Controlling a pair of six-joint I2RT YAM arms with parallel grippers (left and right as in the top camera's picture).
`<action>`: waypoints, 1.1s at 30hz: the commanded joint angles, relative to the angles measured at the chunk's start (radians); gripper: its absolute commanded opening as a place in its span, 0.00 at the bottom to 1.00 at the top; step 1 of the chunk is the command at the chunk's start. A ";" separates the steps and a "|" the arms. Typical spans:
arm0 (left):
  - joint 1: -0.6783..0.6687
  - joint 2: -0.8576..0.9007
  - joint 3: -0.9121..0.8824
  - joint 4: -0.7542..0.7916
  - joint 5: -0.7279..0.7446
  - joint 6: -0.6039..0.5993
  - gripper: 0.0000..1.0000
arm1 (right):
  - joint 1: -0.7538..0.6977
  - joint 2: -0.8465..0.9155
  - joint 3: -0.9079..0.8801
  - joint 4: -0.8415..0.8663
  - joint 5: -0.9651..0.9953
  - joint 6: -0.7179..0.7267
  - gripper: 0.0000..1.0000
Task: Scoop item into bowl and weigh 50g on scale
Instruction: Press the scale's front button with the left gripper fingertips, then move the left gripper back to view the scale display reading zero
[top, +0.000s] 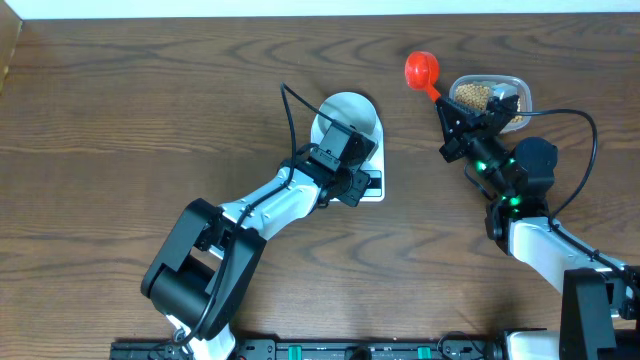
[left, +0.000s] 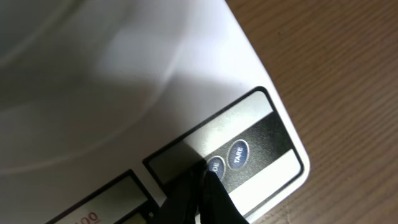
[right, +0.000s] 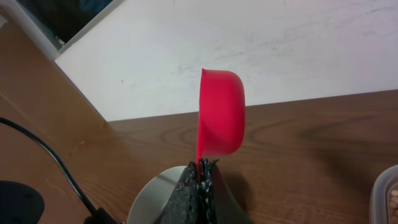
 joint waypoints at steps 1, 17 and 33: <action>-0.008 0.050 -0.013 -0.027 0.034 -0.013 0.07 | -0.003 0.003 0.017 0.003 0.007 -0.015 0.01; -0.011 -0.200 0.020 -0.205 -0.103 -0.013 0.07 | -0.006 0.003 0.022 0.012 0.128 -0.014 0.01; 0.057 -0.267 0.020 -0.290 -0.214 -0.018 0.07 | -0.039 0.003 0.119 -0.146 0.192 0.099 0.01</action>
